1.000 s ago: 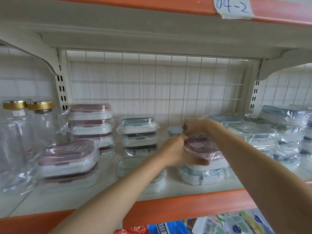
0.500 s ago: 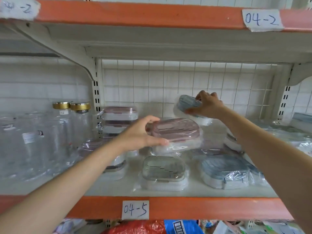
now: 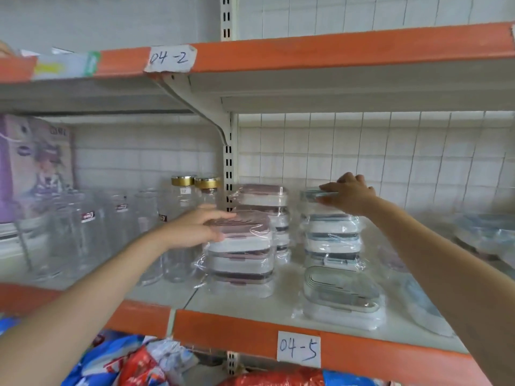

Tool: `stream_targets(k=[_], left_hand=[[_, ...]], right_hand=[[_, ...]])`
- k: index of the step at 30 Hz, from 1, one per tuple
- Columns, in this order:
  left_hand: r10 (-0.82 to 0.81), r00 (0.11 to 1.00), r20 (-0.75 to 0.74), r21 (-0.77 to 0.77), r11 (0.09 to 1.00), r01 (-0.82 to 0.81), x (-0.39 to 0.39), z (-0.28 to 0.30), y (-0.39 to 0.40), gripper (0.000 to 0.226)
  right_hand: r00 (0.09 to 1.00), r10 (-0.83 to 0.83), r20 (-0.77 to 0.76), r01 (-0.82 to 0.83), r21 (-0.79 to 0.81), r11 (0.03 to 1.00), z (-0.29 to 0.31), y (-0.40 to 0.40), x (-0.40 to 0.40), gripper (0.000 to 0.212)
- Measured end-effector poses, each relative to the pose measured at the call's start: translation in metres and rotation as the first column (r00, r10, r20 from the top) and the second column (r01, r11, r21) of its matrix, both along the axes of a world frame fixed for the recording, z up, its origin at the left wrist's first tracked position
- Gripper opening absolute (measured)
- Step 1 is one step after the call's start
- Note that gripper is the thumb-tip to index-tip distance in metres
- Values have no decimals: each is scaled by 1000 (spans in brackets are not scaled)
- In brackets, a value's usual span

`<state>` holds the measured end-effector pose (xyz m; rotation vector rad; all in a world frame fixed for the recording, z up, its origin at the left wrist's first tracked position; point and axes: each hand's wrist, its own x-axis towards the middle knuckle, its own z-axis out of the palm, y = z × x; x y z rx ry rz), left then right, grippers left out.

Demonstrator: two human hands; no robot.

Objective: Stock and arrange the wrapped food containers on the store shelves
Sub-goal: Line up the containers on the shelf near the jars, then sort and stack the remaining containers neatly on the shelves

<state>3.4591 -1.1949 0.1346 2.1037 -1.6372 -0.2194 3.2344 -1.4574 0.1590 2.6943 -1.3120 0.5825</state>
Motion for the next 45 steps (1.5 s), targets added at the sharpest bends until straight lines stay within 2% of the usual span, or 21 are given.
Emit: stream_targets(k=[4,7,12,16,19,22,25,27,30,32,33,35,37,38,40,42,43,44,45], left_hand=[[-24,973,228,-86,995,44,-18,-6,-13,54],[-33,941,338,-87,994,66,-28,-14,-20,68],[-17,897,442,-108,992,72,-24,-22,-31,69],[-27,908,417,-77,995,65,-23,-28,-34,86],[27,900,436,-137,990,36,-28,-31,-38,83],[45,879,475,-129,992,18,-33,-32,-43,81],[50,854,518,-50,998,-29,-35,-29,-43,87],[63,840,539,-53,998,-41,-41,-26,-43,92],[81,843,532,-300,949,99,-71,-31,-49,76],[-53,905,423,-392,889,236,-102,-35,-56,59],[-160,914,372,-358,884,300,-119,-38,-61,55],[-347,880,325,-150,900,410,-150,-45,-72,64],[-451,828,333,94,890,447,-174,-56,-81,77],[-468,811,352,169,884,437,-180,-63,-85,81],[-451,814,367,175,893,416,-180,-75,-91,82],[-424,838,342,114,904,411,-172,-80,-93,79],[-415,847,333,102,909,405,-167,-79,-93,77],[-403,852,335,100,914,393,-162,-78,-94,76],[-388,855,345,104,921,376,-158,-77,-95,74]], right_hand=[[998,-5,62,15,-153,988,-9,16,4,50],[995,-13,95,29,-170,985,-12,24,8,52],[999,39,-31,-44,-186,981,-18,25,2,66],[997,-9,82,29,-247,969,-33,22,2,60],[991,-23,133,63,-305,950,-47,22,9,56],[996,16,89,2,-195,981,-37,19,5,62],[997,63,-44,-65,-46,997,-16,19,-9,74],[992,103,-69,-105,-36,994,-6,24,-25,75],[989,139,-49,-140,-8,990,-2,34,-64,62],[987,92,-131,-78,106,991,-5,43,-95,48],[977,60,-206,-28,155,988,-7,47,-111,43],[942,24,-336,49,209,977,-15,59,-140,40],[909,41,-414,70,250,966,-27,69,-167,40],[902,62,-427,64,275,959,-36,73,-178,41],[908,92,-408,21,265,964,-54,74,-194,35],[957,88,-278,-24,225,974,-70,74,-201,9],[968,85,-238,-37,198,979,-74,77,-201,9],[973,96,-209,-60,174,983,-77,78,-199,20],[965,80,-249,-45,146,988,-80,77,-196,27]])
